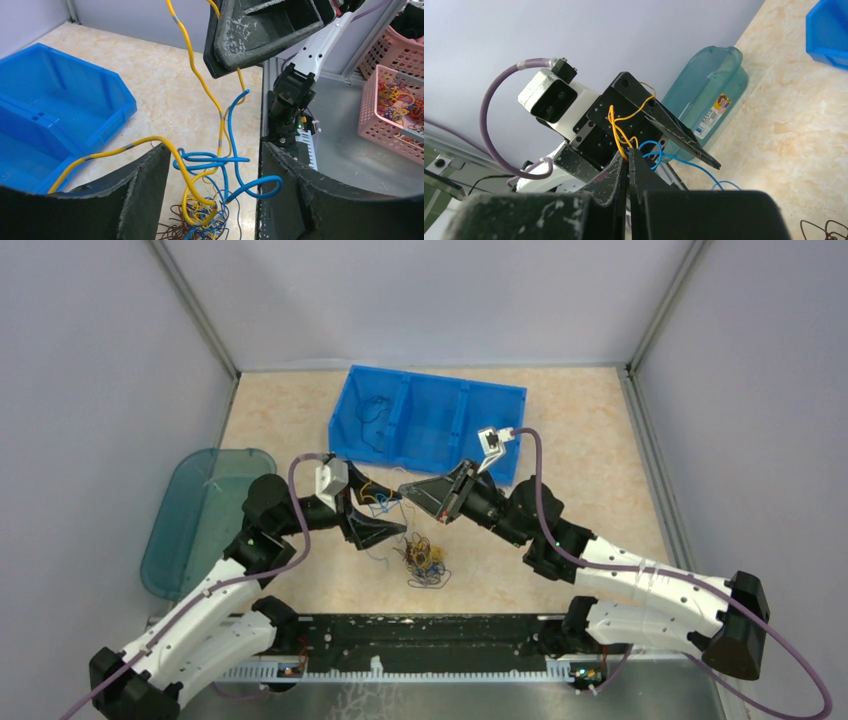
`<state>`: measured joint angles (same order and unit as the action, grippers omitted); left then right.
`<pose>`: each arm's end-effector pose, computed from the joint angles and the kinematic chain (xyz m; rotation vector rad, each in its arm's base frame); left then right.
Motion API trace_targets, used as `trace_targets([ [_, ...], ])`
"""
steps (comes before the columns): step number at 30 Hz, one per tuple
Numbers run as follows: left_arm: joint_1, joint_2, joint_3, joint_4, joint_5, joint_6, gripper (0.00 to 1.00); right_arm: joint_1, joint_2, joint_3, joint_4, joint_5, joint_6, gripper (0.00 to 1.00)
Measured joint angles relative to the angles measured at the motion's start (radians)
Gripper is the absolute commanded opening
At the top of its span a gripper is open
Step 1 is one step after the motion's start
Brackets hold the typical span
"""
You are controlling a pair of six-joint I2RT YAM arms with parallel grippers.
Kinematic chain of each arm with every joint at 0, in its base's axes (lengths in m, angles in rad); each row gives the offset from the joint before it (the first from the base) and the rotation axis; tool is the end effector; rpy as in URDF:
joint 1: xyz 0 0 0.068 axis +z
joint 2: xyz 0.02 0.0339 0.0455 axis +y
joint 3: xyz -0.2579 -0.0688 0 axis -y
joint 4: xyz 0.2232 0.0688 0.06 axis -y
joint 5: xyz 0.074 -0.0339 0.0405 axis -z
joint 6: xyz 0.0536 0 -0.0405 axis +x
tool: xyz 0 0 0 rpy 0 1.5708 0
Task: Untangle the cables
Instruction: Untie the cable.
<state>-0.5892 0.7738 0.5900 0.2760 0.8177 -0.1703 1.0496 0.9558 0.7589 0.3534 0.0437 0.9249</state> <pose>0.1247 -0.1304 0.3221 0.9927 1.2976 -1.1937 0.1155 0.1964 0.3592 -0.0596 1.6196 1.5626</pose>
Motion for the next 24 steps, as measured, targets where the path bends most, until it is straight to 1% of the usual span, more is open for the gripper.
trace_targets([
  [6, 0.000, -0.026, -0.003, -0.004, -0.073, 0.026, 0.69, 0.000, 0.000, 0.000, 0.023, -0.037, 0.001, 0.00],
  [7, 0.000, -0.031, -0.005, -0.004, -0.084, 0.027, 0.68, 0.000, 0.000, 0.000, 0.031, -0.043, 0.003, 0.00],
  [10, 0.000, -0.047, -0.017, -0.007, -0.117, 0.029, 0.61, 0.000, -0.003, -0.010, 0.068, -0.057, 0.006, 0.00],
  [11, 0.000, -0.051, -0.018, -0.008, -0.121, 0.029, 0.60, 0.000, -0.007, -0.016, 0.077, -0.062, 0.011, 0.00],
  [12, 0.000, -0.053, -0.018, -0.007, -0.121, 0.029, 0.60, 0.000, -0.011, -0.022, 0.086, -0.066, 0.013, 0.00],
  [17, 0.000, -0.051, -0.018, 0.018, -0.080, 0.000, 0.67, 0.000, -0.020, -0.055, 0.149, -0.095, 0.040, 0.00],
  [24, 0.000, -0.052, -0.018, 0.059, -0.047, -0.069, 0.69, -0.023, -0.010, -0.069, 0.248, -0.160, 0.102, 0.00],
])
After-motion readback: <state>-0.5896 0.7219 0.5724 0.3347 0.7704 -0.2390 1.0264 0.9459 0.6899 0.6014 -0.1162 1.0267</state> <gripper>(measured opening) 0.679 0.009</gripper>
